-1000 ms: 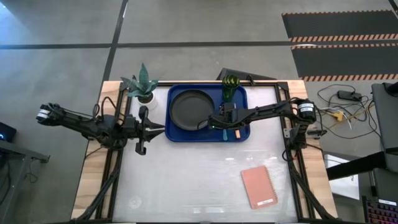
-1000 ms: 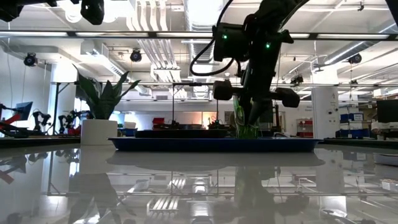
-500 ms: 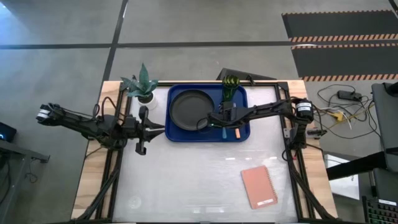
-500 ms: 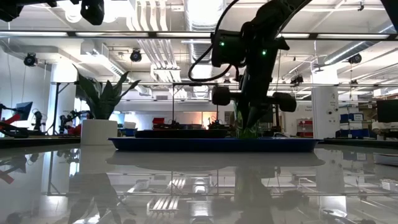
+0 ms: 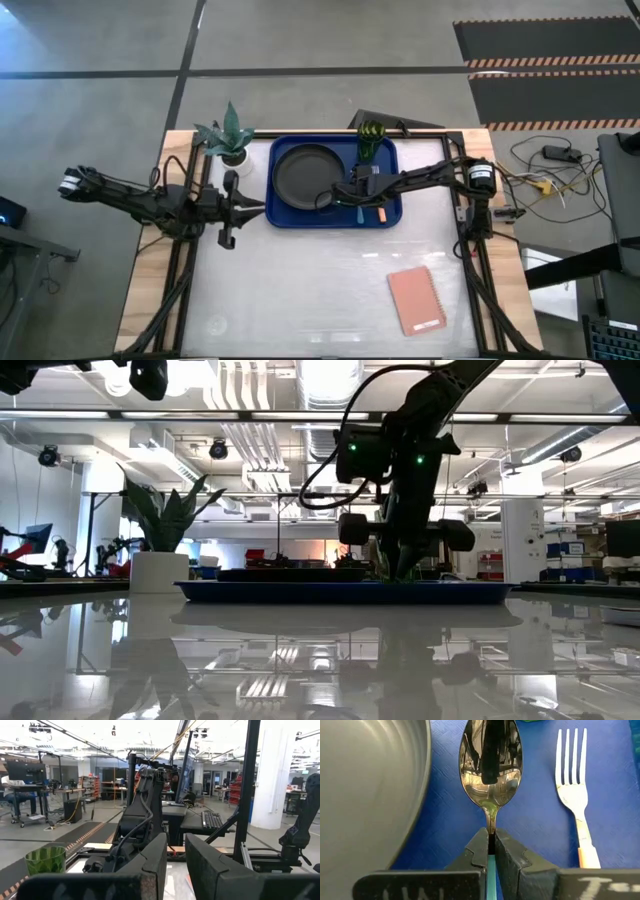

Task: Pick and place plate/cup/fork/spoon on tray
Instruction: Put the blue spoon in between of the black plate and orange fork on the blue tray

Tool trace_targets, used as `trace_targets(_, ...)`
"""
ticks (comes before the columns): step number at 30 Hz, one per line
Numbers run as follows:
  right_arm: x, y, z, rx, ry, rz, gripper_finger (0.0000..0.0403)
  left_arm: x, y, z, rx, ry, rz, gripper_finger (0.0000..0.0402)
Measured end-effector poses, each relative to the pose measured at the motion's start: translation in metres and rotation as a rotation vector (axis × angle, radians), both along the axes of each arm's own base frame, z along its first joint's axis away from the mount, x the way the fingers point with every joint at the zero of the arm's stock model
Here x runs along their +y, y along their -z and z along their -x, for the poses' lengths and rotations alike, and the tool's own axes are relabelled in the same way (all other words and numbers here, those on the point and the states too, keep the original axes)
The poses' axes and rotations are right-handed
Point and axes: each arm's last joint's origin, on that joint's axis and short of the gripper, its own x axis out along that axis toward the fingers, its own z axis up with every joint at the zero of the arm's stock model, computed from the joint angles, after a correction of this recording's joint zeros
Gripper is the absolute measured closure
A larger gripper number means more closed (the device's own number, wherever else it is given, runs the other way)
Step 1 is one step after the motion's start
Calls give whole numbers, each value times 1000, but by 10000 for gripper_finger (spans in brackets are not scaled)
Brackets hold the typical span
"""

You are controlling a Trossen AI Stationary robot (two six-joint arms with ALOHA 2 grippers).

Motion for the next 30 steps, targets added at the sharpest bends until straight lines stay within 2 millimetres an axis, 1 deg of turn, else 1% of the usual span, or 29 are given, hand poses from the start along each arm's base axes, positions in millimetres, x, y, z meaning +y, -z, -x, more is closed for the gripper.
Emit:
trace_targets(19,0,2,-1,30,-48,7,391,0,0,0,1,0,0,348)
trace_targets(30,0,2,-1,14,-22,5,360,0,0,0,1,0,0,348)
